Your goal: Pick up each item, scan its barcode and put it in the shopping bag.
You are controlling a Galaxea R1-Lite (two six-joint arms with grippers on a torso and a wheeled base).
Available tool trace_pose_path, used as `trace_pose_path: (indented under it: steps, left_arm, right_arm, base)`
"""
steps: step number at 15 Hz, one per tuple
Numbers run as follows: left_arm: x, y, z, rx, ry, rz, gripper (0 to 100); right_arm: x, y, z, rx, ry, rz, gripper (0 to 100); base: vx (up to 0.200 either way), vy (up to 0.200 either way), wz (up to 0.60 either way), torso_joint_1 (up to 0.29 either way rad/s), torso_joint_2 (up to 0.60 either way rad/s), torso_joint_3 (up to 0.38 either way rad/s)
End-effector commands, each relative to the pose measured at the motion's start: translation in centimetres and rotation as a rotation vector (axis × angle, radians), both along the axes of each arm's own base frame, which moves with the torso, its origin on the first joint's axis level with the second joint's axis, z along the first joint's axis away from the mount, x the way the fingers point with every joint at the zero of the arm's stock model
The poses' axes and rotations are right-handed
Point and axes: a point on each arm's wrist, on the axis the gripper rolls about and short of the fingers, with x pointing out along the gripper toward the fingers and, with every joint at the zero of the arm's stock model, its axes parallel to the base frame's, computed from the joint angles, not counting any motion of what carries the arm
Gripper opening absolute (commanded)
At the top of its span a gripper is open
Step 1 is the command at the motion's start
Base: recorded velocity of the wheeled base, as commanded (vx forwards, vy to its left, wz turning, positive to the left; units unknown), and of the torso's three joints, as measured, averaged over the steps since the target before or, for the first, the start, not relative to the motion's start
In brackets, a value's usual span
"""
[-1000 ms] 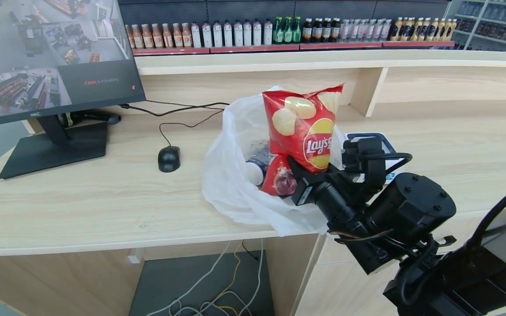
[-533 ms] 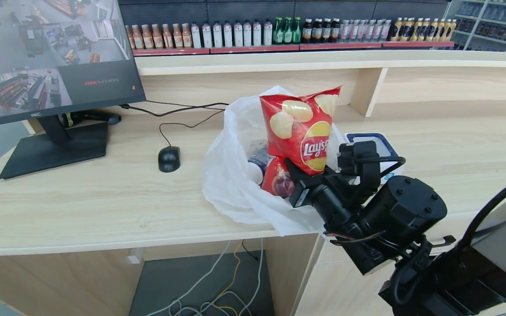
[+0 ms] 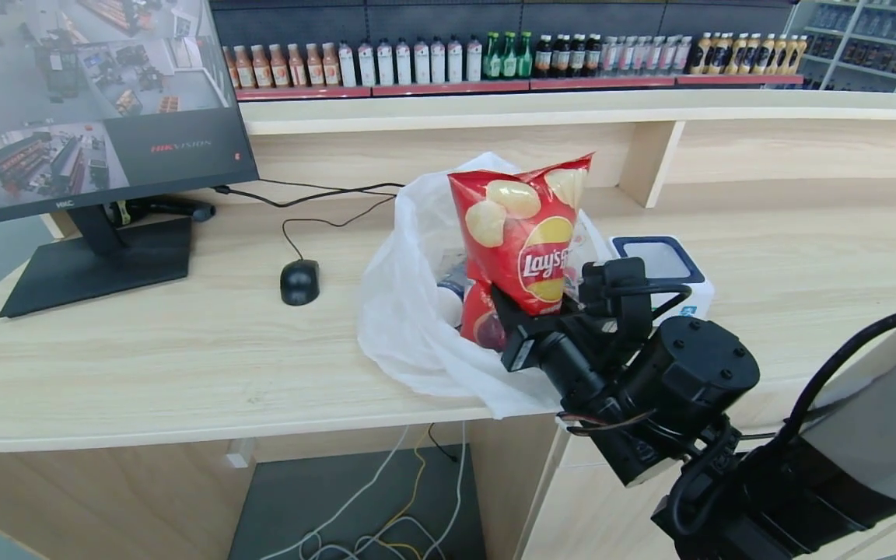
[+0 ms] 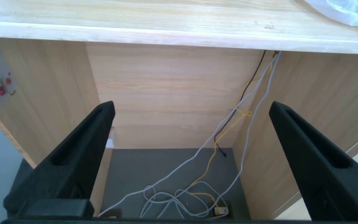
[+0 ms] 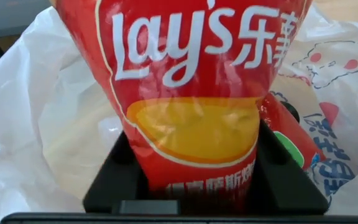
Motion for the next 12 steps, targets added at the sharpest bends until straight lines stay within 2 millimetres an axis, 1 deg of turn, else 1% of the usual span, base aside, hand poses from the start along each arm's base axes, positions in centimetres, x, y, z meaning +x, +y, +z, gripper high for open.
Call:
trace_pose_path:
  steps: [1, 4, 7, 10, 11, 12]
  left_arm:
    - [0.0, 0.0, 0.0, 0.0, -0.001, 0.0, 100]
    - [0.0, 0.0, 0.0, 0.0, -0.001, 0.0, 100]
    - [0.0, 0.0, 0.0, 0.0, -0.001, 0.0, 100]
    - [0.0, 0.0, 0.0, 0.0, -0.001, 0.0, 100]
    - [0.0, 0.0, 0.0, 0.0, -0.001, 0.0, 100]
    - [0.0, 0.0, 0.0, 0.0, -0.001, 0.0, 100]
  right_arm:
    - [0.2, 0.2, -0.5, -0.007, 0.008, 0.0, 100]
    - [0.2, 0.2, -0.1, 0.002, -0.002, 0.0, 100]
    - [0.0, 0.1, 1.2, 0.031, -0.033, 0.002, 100]
    - [-0.7, -0.5, 2.4, 0.05, -0.054, 0.003, 100]
    - [-1.0, -0.4, 2.6, 0.054, -0.058, 0.011, 100]
    - [-1.8, 0.0, 2.9, 0.06, -0.061, 0.032, 100]
  base:
    - [0.0, 0.0, 0.0, 0.0, 0.0, 0.0]
    - [0.0, 0.0, 0.0, 0.0, 0.0, 0.0]
    - [0.0, 0.0, 0.0, 0.0, 0.0, 0.0]
    - [0.0, 0.0, 0.0, 0.0, 0.0, 0.0]
    - [0.0, 0.0, 0.0, 0.0, 0.0, 0.0]
    - [0.0, 0.0, 0.0, 0.0, 0.0, 0.0]
